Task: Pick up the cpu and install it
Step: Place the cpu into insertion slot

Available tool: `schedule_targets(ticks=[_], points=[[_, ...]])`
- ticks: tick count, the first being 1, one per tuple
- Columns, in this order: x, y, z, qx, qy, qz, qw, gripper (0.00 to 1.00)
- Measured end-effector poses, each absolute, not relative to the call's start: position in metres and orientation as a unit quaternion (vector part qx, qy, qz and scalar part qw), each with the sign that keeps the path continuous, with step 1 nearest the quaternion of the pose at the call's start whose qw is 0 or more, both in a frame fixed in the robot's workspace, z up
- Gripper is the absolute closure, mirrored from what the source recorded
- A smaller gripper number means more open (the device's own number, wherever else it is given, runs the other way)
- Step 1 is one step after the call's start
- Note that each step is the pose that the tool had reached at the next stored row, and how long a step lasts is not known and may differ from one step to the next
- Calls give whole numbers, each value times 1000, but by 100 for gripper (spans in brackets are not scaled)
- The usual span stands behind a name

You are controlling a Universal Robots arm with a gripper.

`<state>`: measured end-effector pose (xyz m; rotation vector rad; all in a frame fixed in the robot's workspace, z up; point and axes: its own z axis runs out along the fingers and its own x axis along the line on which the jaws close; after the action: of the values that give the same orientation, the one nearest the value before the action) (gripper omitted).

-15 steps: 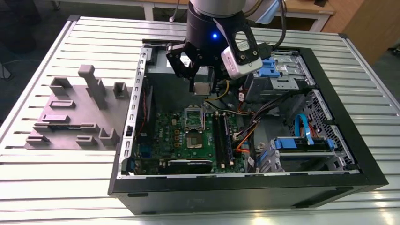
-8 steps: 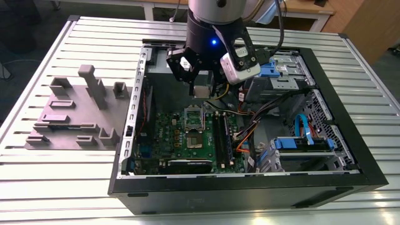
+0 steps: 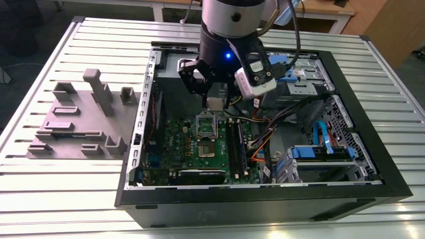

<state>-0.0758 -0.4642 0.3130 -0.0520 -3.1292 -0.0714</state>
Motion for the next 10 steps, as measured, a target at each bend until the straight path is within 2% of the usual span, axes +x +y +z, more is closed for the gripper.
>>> schedule_targets(ticks=[10], points=[[-74,-469,296,-21,-999,-23,8,53]])
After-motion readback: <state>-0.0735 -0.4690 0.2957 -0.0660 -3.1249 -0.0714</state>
